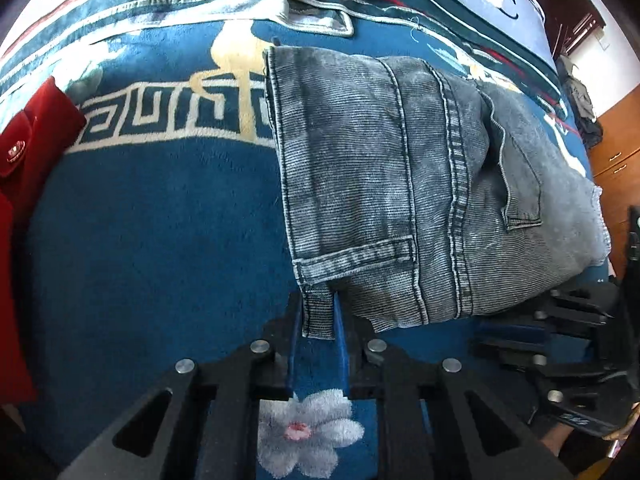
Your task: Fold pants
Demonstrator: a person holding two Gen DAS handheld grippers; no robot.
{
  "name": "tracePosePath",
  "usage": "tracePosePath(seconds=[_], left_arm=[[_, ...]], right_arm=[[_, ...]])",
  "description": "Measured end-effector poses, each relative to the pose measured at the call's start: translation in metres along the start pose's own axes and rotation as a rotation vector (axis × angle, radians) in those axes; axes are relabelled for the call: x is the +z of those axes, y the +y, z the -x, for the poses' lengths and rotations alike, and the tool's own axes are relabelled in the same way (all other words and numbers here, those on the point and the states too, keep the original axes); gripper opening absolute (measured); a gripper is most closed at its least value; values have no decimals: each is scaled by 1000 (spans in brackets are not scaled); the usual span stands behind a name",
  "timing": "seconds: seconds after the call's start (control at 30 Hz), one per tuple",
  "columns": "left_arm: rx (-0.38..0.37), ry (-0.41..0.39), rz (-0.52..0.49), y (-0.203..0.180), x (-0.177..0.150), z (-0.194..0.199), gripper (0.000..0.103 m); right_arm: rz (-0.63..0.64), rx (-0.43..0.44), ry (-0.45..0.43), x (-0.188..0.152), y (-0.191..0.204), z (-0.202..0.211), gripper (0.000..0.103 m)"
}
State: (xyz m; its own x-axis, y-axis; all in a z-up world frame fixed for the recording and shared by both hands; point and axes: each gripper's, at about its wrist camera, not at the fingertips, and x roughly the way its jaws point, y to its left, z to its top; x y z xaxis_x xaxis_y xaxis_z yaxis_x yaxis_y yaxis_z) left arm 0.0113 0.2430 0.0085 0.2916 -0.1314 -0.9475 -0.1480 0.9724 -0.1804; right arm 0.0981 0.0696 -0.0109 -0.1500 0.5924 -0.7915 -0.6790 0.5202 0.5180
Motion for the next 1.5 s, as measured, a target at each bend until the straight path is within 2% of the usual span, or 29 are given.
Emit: tracePosePath(seconds=[0.03,0.07,0.1,0.17,0.2,0.23,0.27,0.3,0.4,0.53,0.63,0.77,0.9,1.03,1.1,1.2,1.23,1.27,1.3,1.37,1.4,1.47,1.5], left_arm=[[8,-3,-6,-1,1,2,17],[17,-2,-10,-3,1,3,17],[33,-6,-10,-5,2,6,21],[62,-38,-6,-8,1,16,23],[82,-60,-6,-10,0,23,30],[104,-84,-11,-13,-1,30,41],[117,-110,-20,-17,-2,37,46],[125,-140,-33,-22,-3,44,53],[130,-218,-74,-44,-2,65,55],[75,-272,-138,-93,5,76,60],[32,-270,-227,-145,7,69,60],[-34,-233,-376,-232,4,43,61],[-91,-186,-540,-315,-4,16,61],[-138,-143,-655,-381,-12,-12,61],[-136,-115,-694,-408,-13,-30,61],[-134,-106,-743,-439,-12,-47,60],[-136,-107,-756,-449,-12,-51,60],[-139,-110,-772,-457,-11,-55,60],[-137,-113,-783,-462,-10,-58,60],[-130,-98,-802,-472,-7,-67,60],[-133,-92,-805,-475,-5,-70,58],[-164,-86,-813,-475,-3,-72,35],[-183,-85,-815,-476,-3,-71,18]], right_arm=[[-4,13,-13,-3,0,6,18],[-8,24,-43,-6,-2,18,28],[-14,21,-67,-9,-4,28,30],[-39,17,-109,-16,-13,50,30],[-62,9,-123,-21,-20,60,32],[-90,-1,-138,-26,-29,70,40],[-120,-16,-155,-32,-40,79,54],[-150,-38,-173,-41,-51,90,60],[-243,-105,-213,-69,-85,119,62],[-379,-184,-237,-111,-135,155,63],[-502,-244,-280,-149,-175,191,63],[-675,-357,-378,-205,-223,244,63],[-823,-399,-451,-247,-266,287,63],[-873,-377,-426,-263,-298,298,63],[-859,-350,-390,-262,-311,292,63],[-808,-381,-335,-256,-319,282,61],[-787,-381,-316,-254,-322,277,55],[-774,-374,-302,-255,-325,272,41],[-760,-366,-287,-255,-327,267,34],[-728,-419,-260,-254,-329,261,17],[-715,-427,-266,-255,-329,263,16],[-707,-410,-315,-257,-327,272,13],[-696,-417,-345,-257,-324,279,13]])
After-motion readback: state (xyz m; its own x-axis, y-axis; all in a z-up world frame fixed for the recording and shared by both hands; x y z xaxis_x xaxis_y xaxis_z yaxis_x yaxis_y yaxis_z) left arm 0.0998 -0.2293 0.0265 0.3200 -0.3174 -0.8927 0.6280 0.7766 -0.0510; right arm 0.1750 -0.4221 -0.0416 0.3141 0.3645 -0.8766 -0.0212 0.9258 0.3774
